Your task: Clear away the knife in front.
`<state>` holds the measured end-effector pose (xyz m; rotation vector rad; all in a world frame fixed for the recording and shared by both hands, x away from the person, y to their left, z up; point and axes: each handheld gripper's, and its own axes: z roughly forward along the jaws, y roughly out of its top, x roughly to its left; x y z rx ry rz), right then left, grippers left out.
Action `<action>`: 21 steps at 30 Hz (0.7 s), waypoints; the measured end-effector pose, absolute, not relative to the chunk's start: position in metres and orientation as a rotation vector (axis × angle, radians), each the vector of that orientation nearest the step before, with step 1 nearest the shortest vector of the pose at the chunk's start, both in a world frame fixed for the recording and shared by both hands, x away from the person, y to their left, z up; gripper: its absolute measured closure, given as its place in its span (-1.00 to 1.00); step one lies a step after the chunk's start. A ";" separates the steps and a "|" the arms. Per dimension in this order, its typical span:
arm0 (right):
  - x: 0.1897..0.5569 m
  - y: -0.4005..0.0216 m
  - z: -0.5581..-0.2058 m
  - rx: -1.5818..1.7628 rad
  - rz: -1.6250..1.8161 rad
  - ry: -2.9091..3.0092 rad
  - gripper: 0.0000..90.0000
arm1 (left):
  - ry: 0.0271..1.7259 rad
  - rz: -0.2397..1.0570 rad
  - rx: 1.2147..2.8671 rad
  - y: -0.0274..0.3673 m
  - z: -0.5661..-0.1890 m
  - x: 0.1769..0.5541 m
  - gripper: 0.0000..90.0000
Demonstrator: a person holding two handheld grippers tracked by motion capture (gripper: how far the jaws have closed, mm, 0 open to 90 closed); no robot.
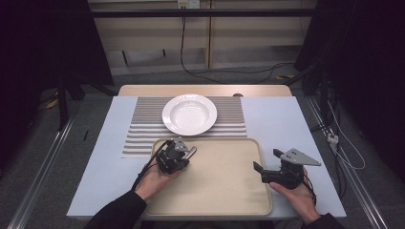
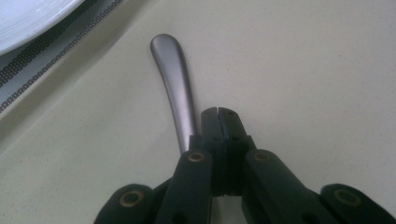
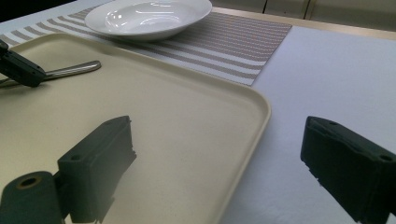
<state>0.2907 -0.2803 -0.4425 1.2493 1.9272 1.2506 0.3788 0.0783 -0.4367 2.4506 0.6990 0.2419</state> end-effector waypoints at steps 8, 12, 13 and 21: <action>0.291 -0.281 -0.442 1.250 1.254 1.928 -0.80 | 0.733 0.221 2.427 0.085 -0.438 0.386 1.00; 0.291 -0.280 -0.442 1.246 1.261 1.929 -0.80 | 0.755 0.196 2.419 0.089 -0.438 0.389 1.00; 0.291 -0.280 -0.442 1.246 1.261 1.930 -0.79 | 0.754 0.196 2.420 0.090 -0.438 0.389 1.00; 0.291 -0.280 -0.442 1.247 1.258 1.931 -0.80 | 0.711 0.158 2.389 0.103 -0.441 0.392 1.00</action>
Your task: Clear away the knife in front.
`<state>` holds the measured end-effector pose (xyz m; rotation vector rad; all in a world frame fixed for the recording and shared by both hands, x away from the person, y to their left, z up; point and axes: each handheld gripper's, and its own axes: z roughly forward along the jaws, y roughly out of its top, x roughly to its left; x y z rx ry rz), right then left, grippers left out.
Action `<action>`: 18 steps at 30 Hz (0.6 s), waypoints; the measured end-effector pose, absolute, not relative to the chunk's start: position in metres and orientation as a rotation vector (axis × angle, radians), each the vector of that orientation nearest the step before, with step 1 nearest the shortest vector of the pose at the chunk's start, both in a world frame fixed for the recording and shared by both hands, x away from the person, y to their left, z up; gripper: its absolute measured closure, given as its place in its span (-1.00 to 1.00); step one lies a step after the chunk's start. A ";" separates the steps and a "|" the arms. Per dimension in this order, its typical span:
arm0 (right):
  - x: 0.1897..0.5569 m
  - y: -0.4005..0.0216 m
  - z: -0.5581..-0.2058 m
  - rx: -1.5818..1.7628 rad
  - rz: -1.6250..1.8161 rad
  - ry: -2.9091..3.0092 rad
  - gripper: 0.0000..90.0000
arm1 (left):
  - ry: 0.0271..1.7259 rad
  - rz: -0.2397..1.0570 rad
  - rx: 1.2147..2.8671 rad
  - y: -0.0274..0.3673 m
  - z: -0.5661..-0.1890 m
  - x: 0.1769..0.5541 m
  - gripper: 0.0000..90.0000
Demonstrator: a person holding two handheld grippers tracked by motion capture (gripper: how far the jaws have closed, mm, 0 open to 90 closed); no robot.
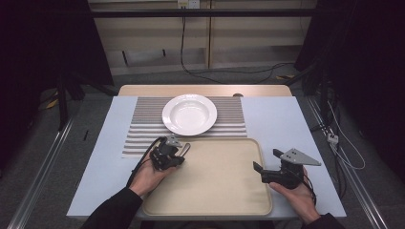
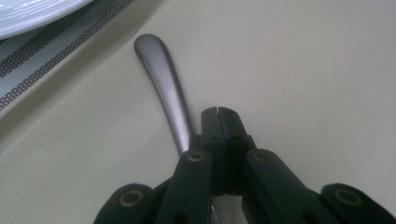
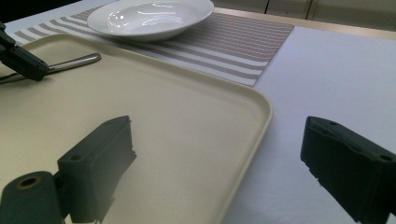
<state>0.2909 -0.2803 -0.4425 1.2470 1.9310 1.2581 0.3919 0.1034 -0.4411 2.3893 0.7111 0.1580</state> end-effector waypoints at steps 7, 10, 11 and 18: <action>0.291 -0.280 -0.442 1.244 1.261 1.935 -0.80 | 0.820 0.187 2.403 0.113 -0.437 0.393 1.00; 0.291 -0.280 -0.442 1.245 1.262 1.935 -0.80 | 0.836 0.192 2.409 0.116 -0.437 0.392 1.00; 0.291 -0.280 -0.442 1.245 1.262 1.935 -0.80 | 0.840 0.208 2.414 0.116 -0.436 0.391 1.00; 0.291 -0.280 -0.442 1.242 1.263 1.937 -0.80 | 0.890 0.213 2.392 0.137 -0.436 0.382 1.00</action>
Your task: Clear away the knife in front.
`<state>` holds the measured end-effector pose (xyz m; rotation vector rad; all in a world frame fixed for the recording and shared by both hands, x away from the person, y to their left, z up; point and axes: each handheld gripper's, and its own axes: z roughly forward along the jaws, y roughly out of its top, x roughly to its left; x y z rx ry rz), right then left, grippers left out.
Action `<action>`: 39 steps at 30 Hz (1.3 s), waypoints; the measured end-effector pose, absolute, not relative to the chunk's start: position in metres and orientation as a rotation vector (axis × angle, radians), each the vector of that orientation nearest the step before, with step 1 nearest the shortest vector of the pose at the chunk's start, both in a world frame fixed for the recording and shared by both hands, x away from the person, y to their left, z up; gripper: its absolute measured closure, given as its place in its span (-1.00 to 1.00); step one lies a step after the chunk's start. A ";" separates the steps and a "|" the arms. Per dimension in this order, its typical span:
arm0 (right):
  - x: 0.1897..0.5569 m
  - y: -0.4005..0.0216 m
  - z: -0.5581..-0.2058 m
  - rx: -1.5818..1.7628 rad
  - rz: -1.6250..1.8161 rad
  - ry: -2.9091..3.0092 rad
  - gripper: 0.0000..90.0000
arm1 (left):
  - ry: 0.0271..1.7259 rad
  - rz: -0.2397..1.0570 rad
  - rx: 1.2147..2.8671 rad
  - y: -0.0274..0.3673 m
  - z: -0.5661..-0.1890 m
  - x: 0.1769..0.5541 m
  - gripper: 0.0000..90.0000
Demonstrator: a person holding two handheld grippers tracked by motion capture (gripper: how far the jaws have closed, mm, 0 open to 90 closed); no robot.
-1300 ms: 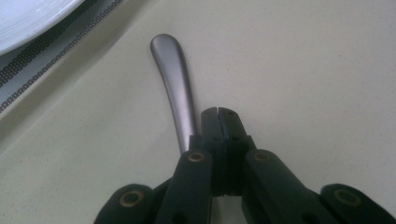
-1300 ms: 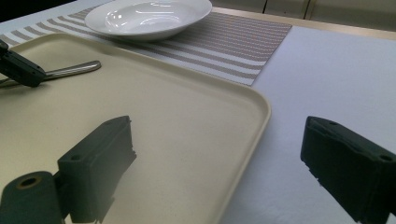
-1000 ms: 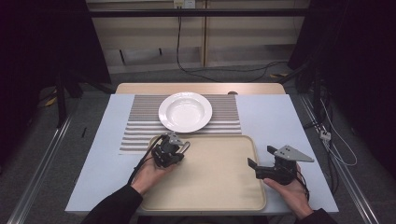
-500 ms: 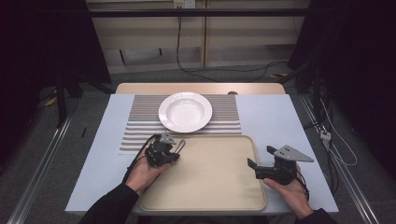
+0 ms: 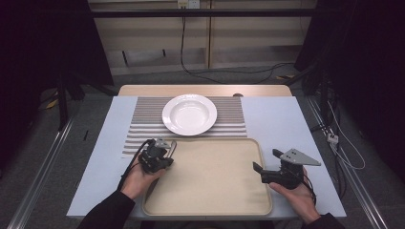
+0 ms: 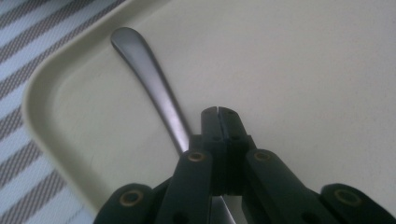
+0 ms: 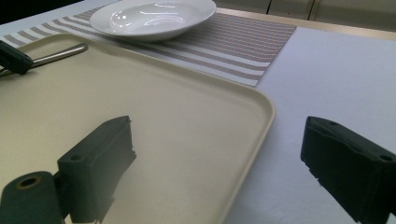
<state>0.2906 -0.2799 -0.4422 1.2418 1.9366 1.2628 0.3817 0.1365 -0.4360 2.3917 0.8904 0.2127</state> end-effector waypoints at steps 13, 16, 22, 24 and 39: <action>0.291 -0.279 -0.442 1.245 1.262 1.937 -0.80 | 0.912 0.218 2.366 0.154 -0.437 0.374 1.00; 0.291 -0.279 -0.442 1.244 1.261 1.936 -0.80 | 0.929 0.216 2.357 0.158 -0.437 0.374 1.00; 0.291 -0.279 -0.442 1.244 1.258 1.936 -0.80 | 0.933 0.241 2.360 0.159 -0.437 0.370 1.00; 0.291 -0.279 -0.442 1.246 1.259 1.935 -0.80 | 0.930 0.248 2.364 0.159 -0.436 0.369 1.00; 0.290 -0.280 -0.442 1.245 1.259 1.933 -0.80 | 0.853 0.295 2.268 0.157 -0.433 0.363 0.43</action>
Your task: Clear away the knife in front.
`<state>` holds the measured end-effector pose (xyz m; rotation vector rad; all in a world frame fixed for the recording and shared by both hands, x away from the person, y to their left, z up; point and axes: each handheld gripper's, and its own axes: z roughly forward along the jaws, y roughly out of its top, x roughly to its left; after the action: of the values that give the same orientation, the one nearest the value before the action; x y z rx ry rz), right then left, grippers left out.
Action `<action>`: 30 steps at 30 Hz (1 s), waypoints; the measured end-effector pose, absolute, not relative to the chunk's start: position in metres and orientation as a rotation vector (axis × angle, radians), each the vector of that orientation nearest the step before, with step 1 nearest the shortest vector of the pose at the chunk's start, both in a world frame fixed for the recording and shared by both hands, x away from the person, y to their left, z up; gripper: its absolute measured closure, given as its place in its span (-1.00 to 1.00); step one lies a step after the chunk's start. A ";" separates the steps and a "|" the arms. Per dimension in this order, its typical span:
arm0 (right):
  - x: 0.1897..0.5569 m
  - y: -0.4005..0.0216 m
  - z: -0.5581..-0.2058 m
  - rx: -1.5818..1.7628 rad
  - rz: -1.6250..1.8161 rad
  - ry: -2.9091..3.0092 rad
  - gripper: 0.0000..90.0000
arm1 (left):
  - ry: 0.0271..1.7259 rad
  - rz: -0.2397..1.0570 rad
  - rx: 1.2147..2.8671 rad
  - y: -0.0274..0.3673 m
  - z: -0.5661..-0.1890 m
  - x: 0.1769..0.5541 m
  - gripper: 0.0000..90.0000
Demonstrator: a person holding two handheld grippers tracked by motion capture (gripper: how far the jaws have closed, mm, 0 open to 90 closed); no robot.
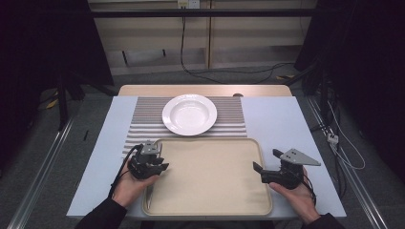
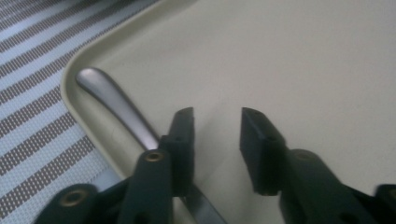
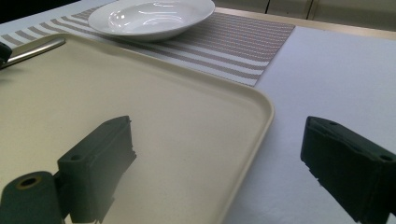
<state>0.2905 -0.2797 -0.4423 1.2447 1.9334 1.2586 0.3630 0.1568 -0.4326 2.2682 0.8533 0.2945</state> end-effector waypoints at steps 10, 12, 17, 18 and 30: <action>0.290 -0.280 -0.442 1.246 1.261 1.933 -0.80 | 0.839 0.298 2.159 0.156 -0.423 0.360 -0.56; 0.290 -0.280 -0.442 1.247 1.261 1.930 -0.80 | 0.854 0.334 2.139 0.156 -0.420 0.359 -0.74; 0.290 -0.280 -0.442 1.250 1.262 1.930 -0.80 | 0.888 0.354 2.090 0.162 -0.415 0.352 -0.85; 0.290 -0.280 -0.442 1.248 1.261 1.929 -0.80 | 0.887 0.353 2.089 0.164 -0.414 0.351 -0.85; 0.290 -0.281 -0.442 1.252 1.259 1.920 -0.80 | 0.973 0.406 2.000 0.194 -0.418 0.335 -0.85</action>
<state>0.2902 -0.2806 -0.4418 1.2519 1.9202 1.2586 0.3346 0.1940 -0.4178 2.0003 0.9732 0.4062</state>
